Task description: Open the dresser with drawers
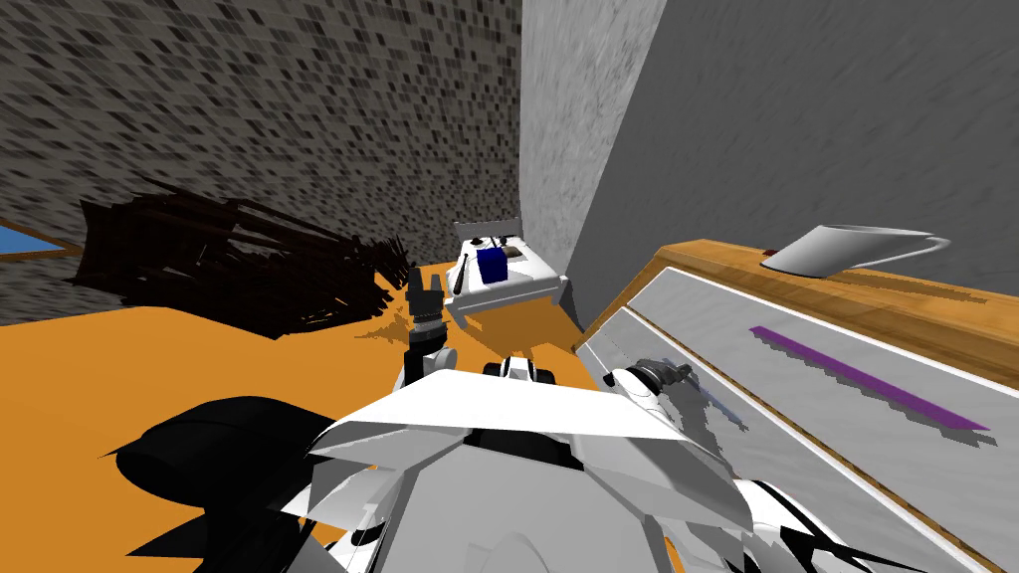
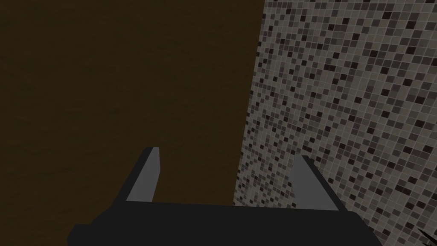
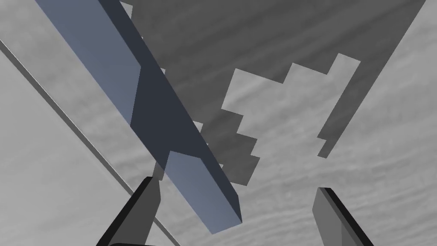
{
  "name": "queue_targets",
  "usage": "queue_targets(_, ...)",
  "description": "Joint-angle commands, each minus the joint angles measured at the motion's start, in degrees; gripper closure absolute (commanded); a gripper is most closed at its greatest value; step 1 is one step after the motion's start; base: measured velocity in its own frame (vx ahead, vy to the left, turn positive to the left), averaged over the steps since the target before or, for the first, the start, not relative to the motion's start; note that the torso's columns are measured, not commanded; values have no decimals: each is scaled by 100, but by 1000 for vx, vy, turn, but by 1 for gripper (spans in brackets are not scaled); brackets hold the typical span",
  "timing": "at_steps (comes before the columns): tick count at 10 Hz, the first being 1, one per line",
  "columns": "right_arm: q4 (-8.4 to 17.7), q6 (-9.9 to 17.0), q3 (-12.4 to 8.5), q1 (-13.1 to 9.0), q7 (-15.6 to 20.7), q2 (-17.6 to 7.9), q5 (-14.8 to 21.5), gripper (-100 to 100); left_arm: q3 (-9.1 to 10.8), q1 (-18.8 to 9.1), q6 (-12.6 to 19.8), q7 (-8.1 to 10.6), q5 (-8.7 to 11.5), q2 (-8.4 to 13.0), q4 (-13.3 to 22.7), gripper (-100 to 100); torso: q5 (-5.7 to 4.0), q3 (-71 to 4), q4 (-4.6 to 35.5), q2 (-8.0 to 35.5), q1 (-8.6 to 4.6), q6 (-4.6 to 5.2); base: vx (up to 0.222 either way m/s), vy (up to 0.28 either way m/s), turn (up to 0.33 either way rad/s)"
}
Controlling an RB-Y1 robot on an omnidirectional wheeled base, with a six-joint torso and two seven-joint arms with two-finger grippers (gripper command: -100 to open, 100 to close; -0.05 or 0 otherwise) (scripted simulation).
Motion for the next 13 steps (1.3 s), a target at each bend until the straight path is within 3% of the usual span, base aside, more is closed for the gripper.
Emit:
queue_targets(1, -2, -1, 0, 0, 0, 1, -1, 100, 0, 0, 0, 0, 0, 0, 0, 0, -1, -1, 0, -3, -1, -1, 0, 0, 0)
queue_targets(3, -42, -25, -14, -22, 77, -21, -26, 100, -1, -1, 0, 0, 0, -1, 0, 0, -42, -9, -22, -31, 3, -13, -58, 115, -20)
queue_targets(7, -85, -41, -42, -53, 167, -68, -52, 100, -2, -2, 0, 0, 0, -2, 0, 0, -20, -17, -15, -35, 2, -11, -75, 184, -19)
queue_targets(8, -86, -222, -106, -145, 319, -232, -213, -100, 0, -1, 0, 0, 0, 0, 0, 0, -6, -26, -9, -44, -26, -5, -20, 77, -33)
queue_targets(13, -97, -744, -317, -439, 752, -763, -686, -100, -1, -1, 0, 0, 0, -1, 0, 0, 16, -17, -3, -26, 25, -5, -38, 97, -38)
